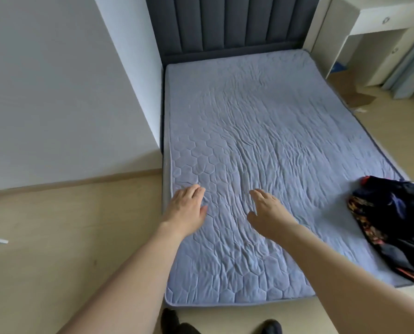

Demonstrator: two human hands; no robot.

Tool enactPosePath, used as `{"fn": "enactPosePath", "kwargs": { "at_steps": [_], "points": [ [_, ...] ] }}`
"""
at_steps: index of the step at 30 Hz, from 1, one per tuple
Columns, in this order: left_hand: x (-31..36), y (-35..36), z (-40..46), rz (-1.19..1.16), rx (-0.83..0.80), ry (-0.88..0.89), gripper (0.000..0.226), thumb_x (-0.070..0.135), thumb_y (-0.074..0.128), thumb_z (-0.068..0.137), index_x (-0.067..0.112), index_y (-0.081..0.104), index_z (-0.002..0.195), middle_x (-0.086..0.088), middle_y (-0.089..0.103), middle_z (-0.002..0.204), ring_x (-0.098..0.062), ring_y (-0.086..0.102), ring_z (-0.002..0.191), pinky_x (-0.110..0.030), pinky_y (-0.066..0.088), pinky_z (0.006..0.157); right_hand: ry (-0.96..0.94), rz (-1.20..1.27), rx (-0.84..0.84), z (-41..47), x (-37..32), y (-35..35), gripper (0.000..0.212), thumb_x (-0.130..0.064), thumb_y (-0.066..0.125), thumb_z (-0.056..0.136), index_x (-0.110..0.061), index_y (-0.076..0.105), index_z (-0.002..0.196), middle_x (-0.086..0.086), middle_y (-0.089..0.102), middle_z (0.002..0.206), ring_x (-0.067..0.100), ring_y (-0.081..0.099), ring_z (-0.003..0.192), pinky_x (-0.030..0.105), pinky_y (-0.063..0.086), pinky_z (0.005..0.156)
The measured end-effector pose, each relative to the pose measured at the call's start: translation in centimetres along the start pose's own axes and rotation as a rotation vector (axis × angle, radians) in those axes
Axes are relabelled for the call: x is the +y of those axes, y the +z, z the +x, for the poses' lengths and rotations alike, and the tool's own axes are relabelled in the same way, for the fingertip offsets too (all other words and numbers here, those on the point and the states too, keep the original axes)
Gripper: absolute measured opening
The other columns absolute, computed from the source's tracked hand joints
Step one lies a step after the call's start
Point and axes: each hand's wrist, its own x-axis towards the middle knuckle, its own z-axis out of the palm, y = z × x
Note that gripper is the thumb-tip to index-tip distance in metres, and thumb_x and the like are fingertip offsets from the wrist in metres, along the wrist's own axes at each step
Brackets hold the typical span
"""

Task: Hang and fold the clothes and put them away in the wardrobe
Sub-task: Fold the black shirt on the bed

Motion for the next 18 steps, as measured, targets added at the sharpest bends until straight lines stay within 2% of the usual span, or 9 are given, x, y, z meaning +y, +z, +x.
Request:
{"fn": "enactPosePath", "kwargs": {
  "at_steps": [5,10,15,18],
  "points": [
    [10.4,0.9,2.9,-0.012,-0.035,0.035,0.052,0.032,0.043,0.097,0.009,0.035,0.144,-0.008,0.036,0.149,-0.025,0.033,0.136,-0.033,0.022,0.113,0.065,-0.008,-0.002,-2.2,10.3,-4.5,0.05,-0.018,0.047,0.092,-0.006,0.035,0.139,0.008,0.037,0.144,0.025,0.033,0.134,0.031,0.025,0.109],
    [18.3,2.7,7.7,0.016,-0.049,0.095,0.051,0.032,0.041,0.098,0.01,0.033,0.144,-0.006,0.035,0.148,-0.024,0.032,0.136,-0.032,0.021,0.113,0.103,0.052,0.006,-3.5,18.3,-5.7,0.057,-0.019,0.046,0.093,-0.009,0.027,0.145,0.005,0.032,0.149,0.024,0.031,0.136,0.031,0.025,0.11],
    [28.8,5.5,11.5,0.008,-0.127,0.114,0.051,0.031,0.04,0.098,0.011,0.032,0.145,-0.005,0.033,0.149,-0.023,0.033,0.136,-0.032,0.022,0.113,0.14,0.067,0.028,-4.6,29.6,-8.1,0.047,-0.019,0.047,0.092,-0.007,0.037,0.137,0.007,0.039,0.143,0.025,0.035,0.132,0.031,0.028,0.107],
    [35.5,6.8,14.1,-0.03,-0.104,0.064,0.052,0.031,0.042,0.098,0.01,0.033,0.144,-0.007,0.033,0.149,-0.025,0.034,0.136,-0.033,0.022,0.113,0.116,0.068,0.016,-4.8,36.7,-9.7,0.046,-0.017,0.048,0.089,-0.007,0.04,0.133,0.007,0.041,0.14,0.025,0.037,0.13,0.031,0.029,0.105]
  ]
}}
